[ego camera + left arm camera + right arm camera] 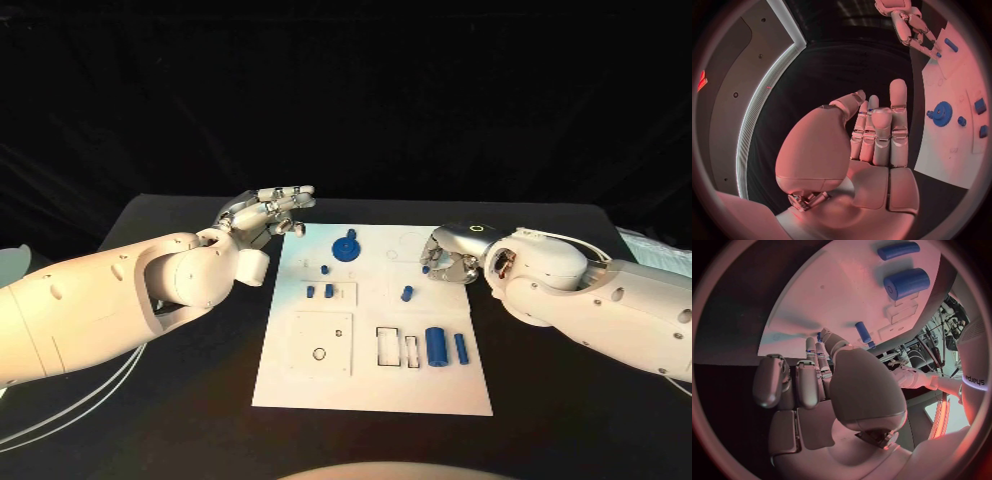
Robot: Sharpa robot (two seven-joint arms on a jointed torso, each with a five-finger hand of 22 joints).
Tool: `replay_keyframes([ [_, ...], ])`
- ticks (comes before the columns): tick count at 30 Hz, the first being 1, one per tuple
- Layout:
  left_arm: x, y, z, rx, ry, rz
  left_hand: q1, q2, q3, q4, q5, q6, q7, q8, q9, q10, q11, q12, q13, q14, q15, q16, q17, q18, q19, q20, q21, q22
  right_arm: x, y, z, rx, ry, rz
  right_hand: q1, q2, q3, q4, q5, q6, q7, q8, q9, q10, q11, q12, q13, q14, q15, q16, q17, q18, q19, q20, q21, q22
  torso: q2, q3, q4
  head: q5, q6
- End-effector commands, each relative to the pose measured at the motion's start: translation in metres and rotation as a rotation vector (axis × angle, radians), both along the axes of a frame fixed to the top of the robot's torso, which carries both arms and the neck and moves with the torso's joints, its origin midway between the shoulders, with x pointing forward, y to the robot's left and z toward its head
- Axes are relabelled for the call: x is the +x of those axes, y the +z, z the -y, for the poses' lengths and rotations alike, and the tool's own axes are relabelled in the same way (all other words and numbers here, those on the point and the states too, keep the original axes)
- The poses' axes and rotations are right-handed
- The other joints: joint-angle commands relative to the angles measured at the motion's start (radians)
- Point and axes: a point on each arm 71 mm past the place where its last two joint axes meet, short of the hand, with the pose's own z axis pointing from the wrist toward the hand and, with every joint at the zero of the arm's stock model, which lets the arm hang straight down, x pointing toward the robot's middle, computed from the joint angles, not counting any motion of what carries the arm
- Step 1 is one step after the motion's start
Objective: Assemble the parts on the task board
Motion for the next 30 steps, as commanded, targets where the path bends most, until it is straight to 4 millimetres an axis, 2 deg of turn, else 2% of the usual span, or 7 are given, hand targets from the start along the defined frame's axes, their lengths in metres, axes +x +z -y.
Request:
replay_keyframes([
  [1, -0.001, 0.002, 0.002, -0.033, -0.014, 0.003, -0.011, 0.001, -0.006, 0.002, -0.002, 0.006, -0.003, 0.007, -0.001, -0.003, -0.001, 0.006, 0.002, -0.007, -0.001, -0.004, -0.002, 0.019, -0.008, 0.0, -0.004, -0.001, 0.001, -0.003, -0.001, -0.036, 0.004, -0.006, -0.002, -0.007, 0.013, 0.0, -0.01, -0.004, -0.004, -0.005, -0.001, 0.01, 0.0, -0.007, -0.008, 0.056, -0.005, -0.005, -0.002, 0.021, 0.001, -0.006, -0.005, -0.003, 0.0, 0.0009, 0.0005, 0.001, -0.002],
  [12, -0.002, 0.0, 0.003, -0.032, -0.037, -0.017, -0.01, 0.004, -0.011, 0.0, -0.001, 0.003, -0.002, 0.006, -0.001, -0.008, 0.0, 0.008, 0.002, -0.007, -0.001, -0.001, 0.0, 0.019, -0.009, 0.0, -0.006, -0.003, -0.001, -0.011, -0.007, -0.044, 0.026, -0.045, 0.003, 0.012, 0.085, -0.005, -0.07, 0.027, -0.011, 0.003, 0.006, 0.042, -0.006, 0.0, -0.043, 0.057, -0.011, -0.003, -0.001, 0.021, 0.003, -0.011, -0.008, -0.006, 0.0, 0.0011, -0.0008, 0.007, -0.006],
  [19, -0.002, 0.0, 0.003, -0.03, -0.038, -0.021, -0.008, 0.005, -0.013, -0.002, -0.001, 0.002, -0.001, 0.006, -0.002, -0.01, 0.0, 0.01, 0.002, -0.009, -0.001, -0.004, -0.006, 0.019, -0.008, 0.0, -0.006, -0.003, -0.001, -0.013, -0.009, -0.049, 0.03, -0.059, 0.001, 0.013, 0.098, -0.008, -0.074, 0.037, -0.013, 0.005, 0.008, 0.053, -0.008, 0.003, -0.048, 0.057, -0.013, -0.002, -0.001, 0.021, 0.004, -0.012, -0.008, -0.004, 0.0, 0.0, -0.0007, 0.006, -0.008],
  [24, -0.002, 0.0, 0.003, -0.028, -0.039, -0.021, -0.008, 0.005, -0.013, -0.002, -0.001, 0.002, -0.001, 0.006, -0.002, -0.01, 0.0, 0.01, 0.002, -0.009, -0.001, -0.004, -0.006, 0.019, -0.008, 0.0, -0.006, -0.003, -0.001, -0.014, -0.01, -0.052, 0.031, -0.065, -0.001, 0.014, 0.109, -0.012, -0.074, 0.046, -0.014, 0.007, 0.01, 0.063, -0.009, 0.004, -0.053, 0.058, -0.013, -0.001, -0.001, 0.021, 0.005, -0.013, -0.008, -0.004, -0.001, 0.0004, -0.0002, 0.007, -0.01],
  [30, -0.002, 0.0, 0.002, -0.026, -0.039, -0.022, -0.006, 0.007, -0.014, -0.004, 0.0, 0.001, -0.001, 0.006, -0.002, -0.012, 0.0, 0.011, 0.003, -0.012, -0.001, -0.007, -0.013, 0.019, -0.008, 0.0, -0.007, -0.004, -0.001, -0.013, -0.011, -0.048, 0.022, -0.048, 0.004, 0.023, 0.137, -0.027, -0.077, 0.069, -0.014, 0.012, 0.017, 0.09, -0.012, 0.007, -0.058, 0.059, -0.008, 0.003, 0.003, 0.019, 0.009, -0.011, -0.004, 0.002, -0.001, -0.0002, -0.0008, 0.007, -0.011],
])
